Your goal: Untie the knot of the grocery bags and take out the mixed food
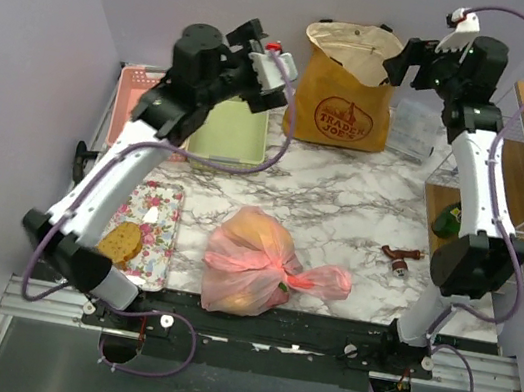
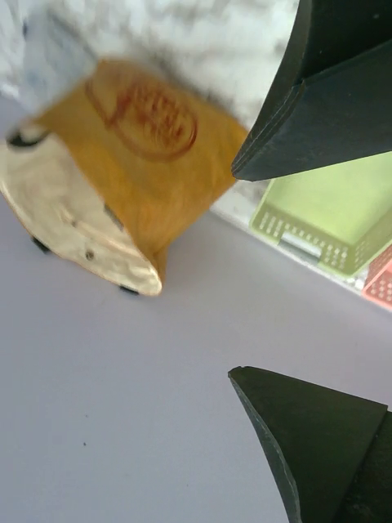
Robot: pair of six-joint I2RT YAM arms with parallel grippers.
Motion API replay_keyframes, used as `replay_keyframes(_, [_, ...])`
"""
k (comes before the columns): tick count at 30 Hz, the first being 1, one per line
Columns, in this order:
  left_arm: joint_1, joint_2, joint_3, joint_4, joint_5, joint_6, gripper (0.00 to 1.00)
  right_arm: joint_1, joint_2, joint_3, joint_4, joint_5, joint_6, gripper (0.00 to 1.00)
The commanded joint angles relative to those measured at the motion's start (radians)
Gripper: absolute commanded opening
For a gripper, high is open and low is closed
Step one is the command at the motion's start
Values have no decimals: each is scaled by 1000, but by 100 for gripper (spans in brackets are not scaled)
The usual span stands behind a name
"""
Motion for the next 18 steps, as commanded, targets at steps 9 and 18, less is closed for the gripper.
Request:
replay_keyframes(9, [-77,-628,-605,-655,540,-188,76,33,-448,-383,-568,-578,-291,95])
replay_keyframes(18, [-240,-862,-958,-503,300,-362,87,373,-567,-814,-460,-444,-246,92])
